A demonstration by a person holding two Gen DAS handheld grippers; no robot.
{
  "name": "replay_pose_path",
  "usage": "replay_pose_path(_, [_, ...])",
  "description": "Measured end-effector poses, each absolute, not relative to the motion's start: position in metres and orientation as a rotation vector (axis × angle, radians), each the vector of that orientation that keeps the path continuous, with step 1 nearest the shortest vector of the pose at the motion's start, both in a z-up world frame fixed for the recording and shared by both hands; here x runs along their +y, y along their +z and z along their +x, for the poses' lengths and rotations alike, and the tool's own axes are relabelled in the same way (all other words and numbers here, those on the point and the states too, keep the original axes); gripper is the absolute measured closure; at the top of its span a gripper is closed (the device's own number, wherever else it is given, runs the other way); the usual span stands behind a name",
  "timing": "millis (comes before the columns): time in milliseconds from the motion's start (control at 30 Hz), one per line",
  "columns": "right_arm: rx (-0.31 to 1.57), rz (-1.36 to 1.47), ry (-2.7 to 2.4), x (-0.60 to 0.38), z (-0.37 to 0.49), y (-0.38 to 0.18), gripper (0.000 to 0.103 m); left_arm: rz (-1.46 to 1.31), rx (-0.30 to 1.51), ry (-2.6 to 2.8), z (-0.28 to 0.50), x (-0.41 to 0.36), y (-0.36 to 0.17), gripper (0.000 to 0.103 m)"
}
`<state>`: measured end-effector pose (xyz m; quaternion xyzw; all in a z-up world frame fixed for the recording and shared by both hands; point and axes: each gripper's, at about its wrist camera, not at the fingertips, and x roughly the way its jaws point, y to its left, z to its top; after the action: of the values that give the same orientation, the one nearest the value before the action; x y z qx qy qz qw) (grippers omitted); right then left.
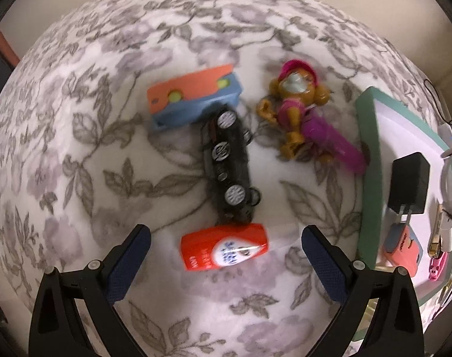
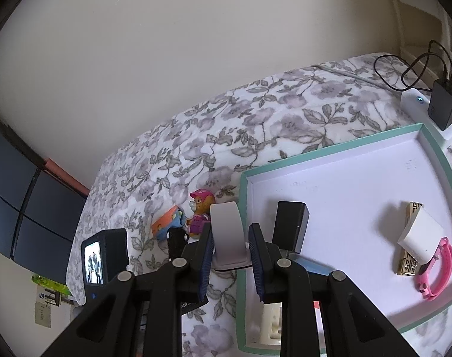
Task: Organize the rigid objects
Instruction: 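Close the left tool on the red bottle while the right tool holds the white strap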
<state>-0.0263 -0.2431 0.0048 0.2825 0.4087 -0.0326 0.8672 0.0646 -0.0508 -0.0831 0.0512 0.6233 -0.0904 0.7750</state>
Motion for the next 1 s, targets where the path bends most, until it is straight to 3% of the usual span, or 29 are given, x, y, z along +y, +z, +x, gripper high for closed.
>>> replay_pose_path(300, [0.856, 0.596, -0.07, -0.245, -0.027, 0.004, 0.077, 0.112, 1.337, -0.17, 0.068, -0.058, -0.091, 0.002])
replay_pose_path(667, [0.862, 0.604, -0.072, -0.247, -0.027, 0.002, 0.077, 0.025, 1.391, -0.177, 0.058, -0.014, -0.093, 0.002])
replay_pose_path(767, [0.865, 0.606, -0.074, -0.247, -0.027, 0.001, 0.077, 0.009, 1.395, -0.182, 0.054, -0.018, -0.09, 0.006])
replay_pose_path(867, [0.869, 0.609, -0.077, -0.248, -0.027, 0.0, 0.077, 0.02, 1.379, -0.178, 0.049, -0.027, -0.086, 0.024])
replay_pose_path(1000, [0.871, 0.611, -0.08, -0.249, -0.027, 0.0, 0.077, 0.025, 1.378, -0.189, 0.046, -0.028, -0.082, 0.024])
